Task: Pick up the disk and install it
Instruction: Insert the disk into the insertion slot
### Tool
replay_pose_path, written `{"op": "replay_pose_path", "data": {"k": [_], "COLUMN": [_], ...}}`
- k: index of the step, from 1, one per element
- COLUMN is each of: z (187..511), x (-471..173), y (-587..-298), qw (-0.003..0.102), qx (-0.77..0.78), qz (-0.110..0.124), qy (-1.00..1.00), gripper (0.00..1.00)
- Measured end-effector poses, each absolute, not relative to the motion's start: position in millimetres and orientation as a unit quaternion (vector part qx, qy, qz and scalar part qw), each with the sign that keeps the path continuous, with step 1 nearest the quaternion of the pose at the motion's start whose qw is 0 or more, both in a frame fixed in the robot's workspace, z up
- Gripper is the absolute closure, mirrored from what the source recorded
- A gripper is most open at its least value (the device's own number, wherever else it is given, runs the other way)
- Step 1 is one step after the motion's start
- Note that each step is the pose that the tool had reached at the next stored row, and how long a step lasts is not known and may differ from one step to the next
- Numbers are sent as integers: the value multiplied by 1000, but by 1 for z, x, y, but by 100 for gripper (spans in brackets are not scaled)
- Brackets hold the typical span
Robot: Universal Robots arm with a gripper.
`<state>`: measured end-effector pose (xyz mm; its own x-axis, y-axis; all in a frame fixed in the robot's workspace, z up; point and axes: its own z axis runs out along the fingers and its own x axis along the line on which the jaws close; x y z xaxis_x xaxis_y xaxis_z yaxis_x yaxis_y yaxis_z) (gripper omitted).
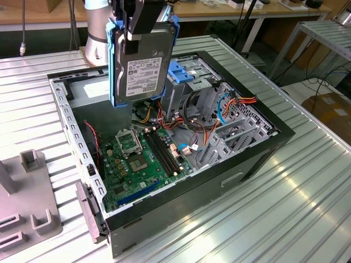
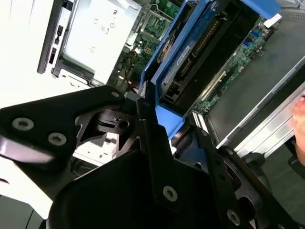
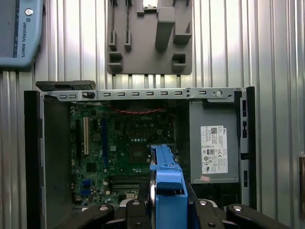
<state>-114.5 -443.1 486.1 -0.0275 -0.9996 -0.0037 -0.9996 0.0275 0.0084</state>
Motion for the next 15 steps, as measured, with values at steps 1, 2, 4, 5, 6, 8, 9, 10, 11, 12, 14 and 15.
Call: {"op": "replay_pose_path", "data": {"k": [1,2,4,5,6,8,9,10,11,12,14,15], "z": [486,486,485,485,485,485,485,484,484,484,484,484], "x": [-114,-113,-111,-110,-107,-104,-102,-98,-96,-94,-89,-87], "y": [-447,-448,-448,-449,-449,-449,-449,-449,-449,-449,-449,-449], "qw": [2,2,3,3,3,3,3,3,4,4,4,4], "qx": [697,697,697,697,697,697,697,697,697,697,697,697], "qz": [-4,-4,-3,-3,-3,-3,-3,-2,-2,-2,-2,-2], "qy": [-717,-717,-717,-717,-717,-717,-717,-717,-717,-717,-717,-717], "gripper": [63,63,63,63,63,63,63,63,63,63,63,63]}}
